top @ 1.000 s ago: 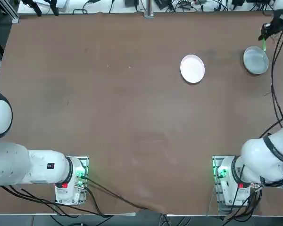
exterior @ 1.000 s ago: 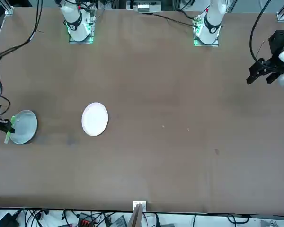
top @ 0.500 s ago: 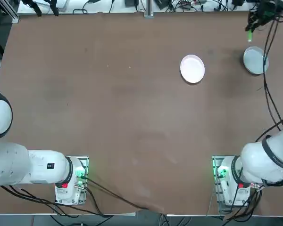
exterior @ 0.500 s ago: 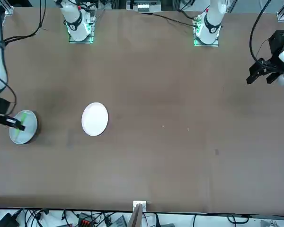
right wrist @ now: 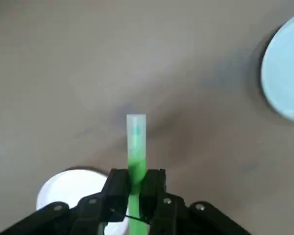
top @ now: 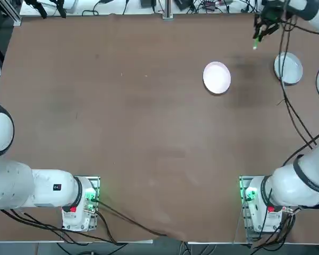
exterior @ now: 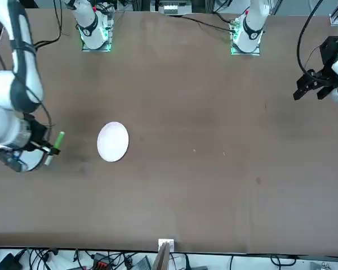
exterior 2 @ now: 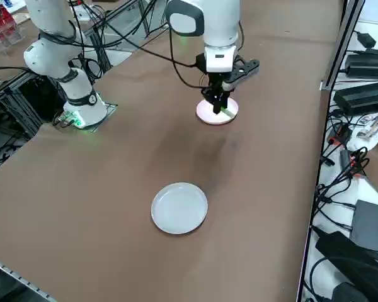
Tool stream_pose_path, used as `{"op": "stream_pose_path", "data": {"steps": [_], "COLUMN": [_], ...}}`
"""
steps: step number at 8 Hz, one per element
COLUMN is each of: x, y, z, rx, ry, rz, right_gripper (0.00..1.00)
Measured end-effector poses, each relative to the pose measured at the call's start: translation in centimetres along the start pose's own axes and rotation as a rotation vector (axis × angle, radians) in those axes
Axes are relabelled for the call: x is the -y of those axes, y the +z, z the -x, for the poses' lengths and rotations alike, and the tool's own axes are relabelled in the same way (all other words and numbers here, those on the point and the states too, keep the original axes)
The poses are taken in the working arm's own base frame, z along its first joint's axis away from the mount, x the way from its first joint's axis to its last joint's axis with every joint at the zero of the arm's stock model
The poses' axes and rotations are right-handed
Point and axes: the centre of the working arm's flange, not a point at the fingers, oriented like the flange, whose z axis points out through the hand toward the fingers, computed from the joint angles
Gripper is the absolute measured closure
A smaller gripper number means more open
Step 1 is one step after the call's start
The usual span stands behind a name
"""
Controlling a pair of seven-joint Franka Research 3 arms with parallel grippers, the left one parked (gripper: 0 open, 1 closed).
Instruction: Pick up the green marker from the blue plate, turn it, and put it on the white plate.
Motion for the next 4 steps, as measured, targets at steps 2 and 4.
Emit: {"op": "stream_pose_path", "data": {"steps": [2,4], "x": [3.3,6.5], "y": [2.6,5.9], "z": [2.2,4.8], "rx": [-0.026,-0.017], "ry": [0.113,0.246], "rz": [-0.017,-0.012], "right_gripper": [0.84,0.84]}}
